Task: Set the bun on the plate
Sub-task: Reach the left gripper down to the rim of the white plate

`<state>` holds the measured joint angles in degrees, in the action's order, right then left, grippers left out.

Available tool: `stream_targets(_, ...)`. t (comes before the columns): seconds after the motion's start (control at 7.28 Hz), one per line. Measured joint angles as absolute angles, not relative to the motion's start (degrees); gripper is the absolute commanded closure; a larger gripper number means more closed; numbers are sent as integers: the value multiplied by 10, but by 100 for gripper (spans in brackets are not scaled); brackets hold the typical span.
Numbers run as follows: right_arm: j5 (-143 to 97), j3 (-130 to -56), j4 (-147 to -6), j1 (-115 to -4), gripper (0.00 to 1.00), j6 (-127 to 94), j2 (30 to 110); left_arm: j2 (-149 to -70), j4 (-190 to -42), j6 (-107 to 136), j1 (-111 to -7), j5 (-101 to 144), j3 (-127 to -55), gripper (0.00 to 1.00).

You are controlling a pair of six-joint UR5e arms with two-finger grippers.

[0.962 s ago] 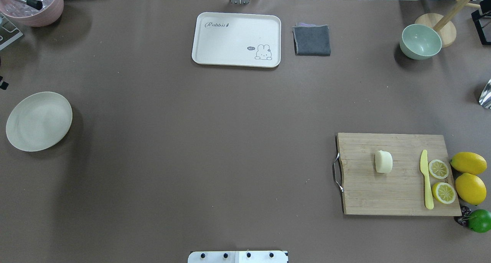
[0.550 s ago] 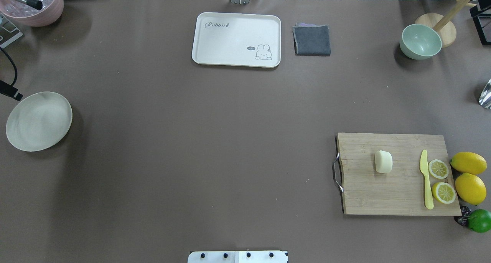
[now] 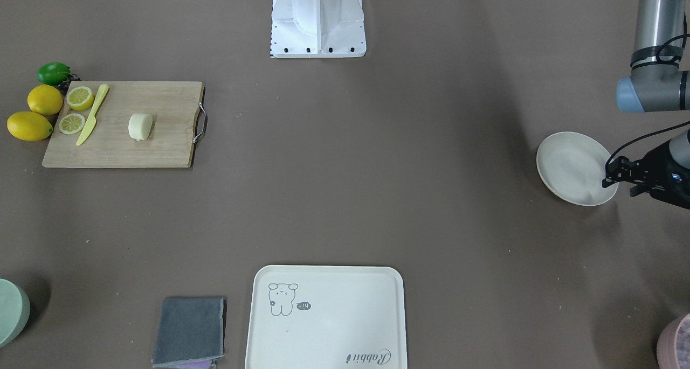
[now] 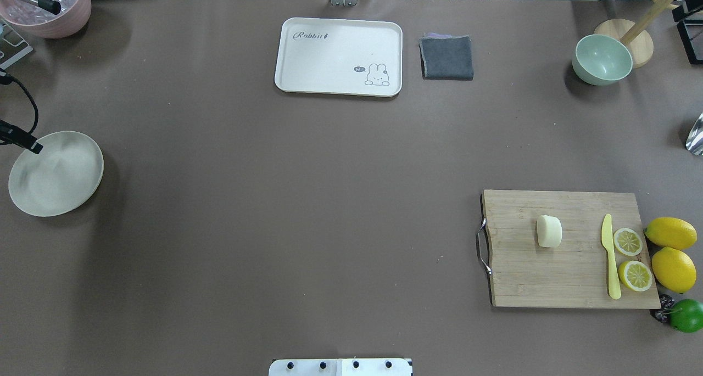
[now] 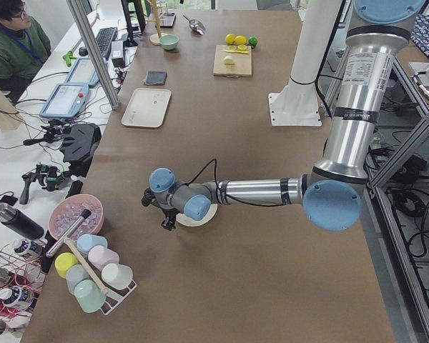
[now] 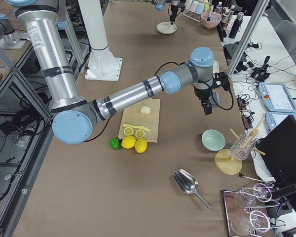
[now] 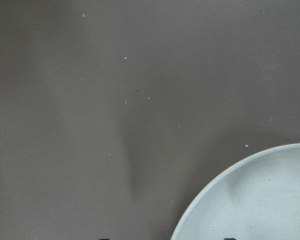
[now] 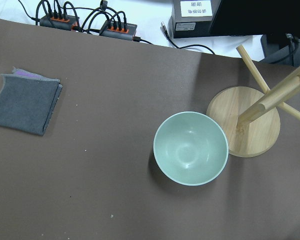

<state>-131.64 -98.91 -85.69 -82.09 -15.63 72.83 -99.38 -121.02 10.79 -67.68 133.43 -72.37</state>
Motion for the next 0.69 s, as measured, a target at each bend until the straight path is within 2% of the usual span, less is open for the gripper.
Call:
stream_targets(0.14, -1316, -990, -857, -821, 0, -156, 728, -992, -1217, 108, -675, 1334, -723, 35)
stream_targets(0.27, -1315, -992, -857, -821, 0, -157, 728, -988, -1231, 108, -673, 1334, -720, 52)
stream_targets(0.41, -1311, -994, -857, -821, 0, -157, 728, -986, -1240, 108, -670, 1333, -716, 83)
stream_targets(0.55, -1306, -995, -857, -821, 0, -157, 728, -986, -1245, 108, -668, 1333, -713, 100)
stream_targets(0.69, -1303, -996, -857, -821, 0, -157, 727, -985, -1246, 108, -665, 1333, -713, 100)
